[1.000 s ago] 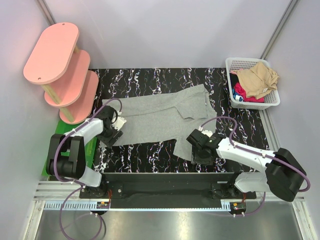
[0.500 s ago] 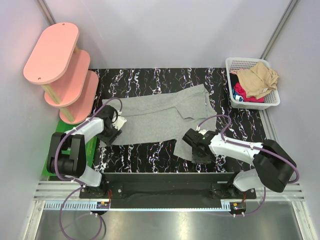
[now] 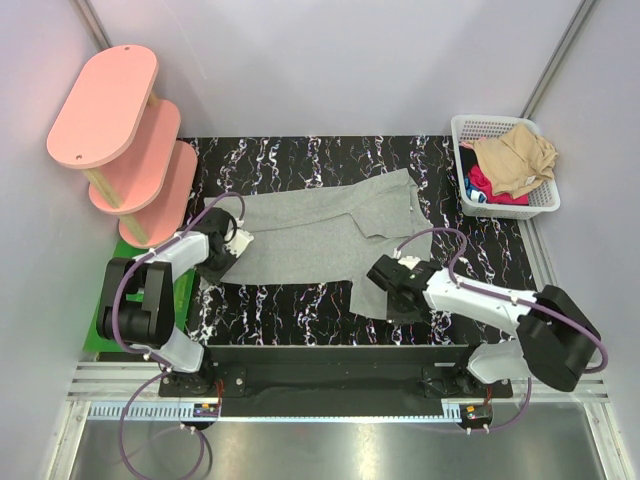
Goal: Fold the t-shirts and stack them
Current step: Grap the side of the flattened tshirt closest away from the robot with both arms, then fold the other side of the tshirt into a rectangle
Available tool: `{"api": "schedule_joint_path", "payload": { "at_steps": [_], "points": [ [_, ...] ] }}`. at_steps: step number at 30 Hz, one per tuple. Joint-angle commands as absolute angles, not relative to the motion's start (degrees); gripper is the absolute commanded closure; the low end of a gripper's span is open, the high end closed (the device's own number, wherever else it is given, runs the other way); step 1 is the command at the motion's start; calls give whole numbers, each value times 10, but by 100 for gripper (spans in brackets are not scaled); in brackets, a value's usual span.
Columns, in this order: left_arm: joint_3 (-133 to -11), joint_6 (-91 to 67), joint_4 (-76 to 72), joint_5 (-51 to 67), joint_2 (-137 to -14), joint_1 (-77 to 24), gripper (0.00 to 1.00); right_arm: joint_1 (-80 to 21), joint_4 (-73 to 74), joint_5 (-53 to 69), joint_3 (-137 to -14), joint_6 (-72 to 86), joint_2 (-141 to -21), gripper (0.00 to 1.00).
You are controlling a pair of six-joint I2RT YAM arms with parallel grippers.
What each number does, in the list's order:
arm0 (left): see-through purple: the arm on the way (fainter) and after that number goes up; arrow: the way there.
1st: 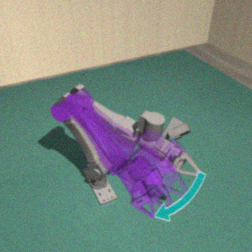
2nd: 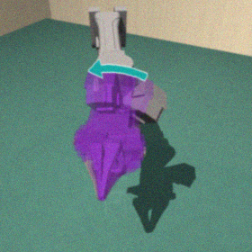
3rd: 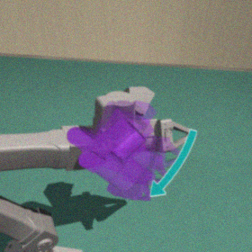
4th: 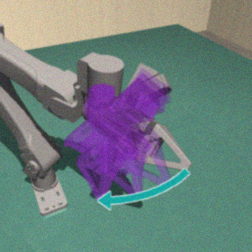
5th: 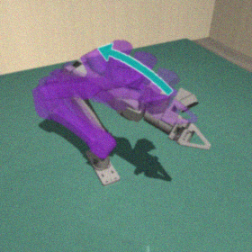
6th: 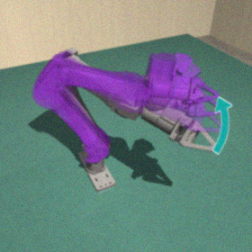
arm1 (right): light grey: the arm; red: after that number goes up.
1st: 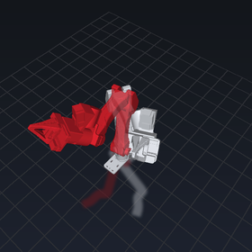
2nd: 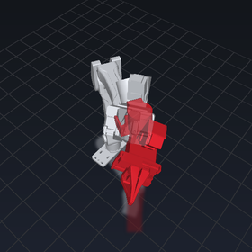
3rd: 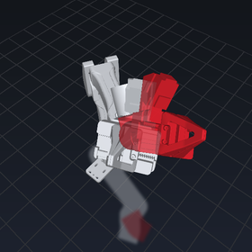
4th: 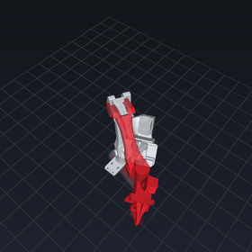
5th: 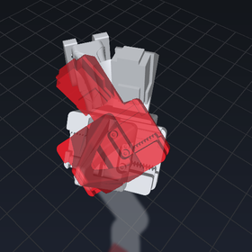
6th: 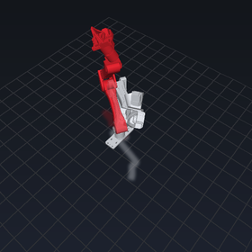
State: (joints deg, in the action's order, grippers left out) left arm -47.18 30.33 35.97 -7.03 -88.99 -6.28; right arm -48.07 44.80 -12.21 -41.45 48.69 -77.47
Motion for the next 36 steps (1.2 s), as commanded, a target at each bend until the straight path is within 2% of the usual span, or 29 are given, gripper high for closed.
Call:
{"api": "schedule_joint_path", "payload": {
  "at_steps": [1,6,8,15,30,36],
  "points": [
    [-469,303,331,-51,-890,-57,99,-485,482,-105,-435,498,-723,100],
    [-467,309,350,-54,-864,-55,94,-487,522,-71,-425,513,-656,100],
    [-467,313,357,-54,-848,-54,100,-487,541,-52,-425,515,-628,100],
    [-471,316,395,-47,-807,-51,100,-489,588,-16,-437,514,-580,100],
    [-481,349,493,-47,-722,-50,100,-490,681,-13,-495,517,-505,100],
    [-501,360,515,-53,-722,-51,99,-490,696,-39,-519,515,-491,100]
  ]
}}
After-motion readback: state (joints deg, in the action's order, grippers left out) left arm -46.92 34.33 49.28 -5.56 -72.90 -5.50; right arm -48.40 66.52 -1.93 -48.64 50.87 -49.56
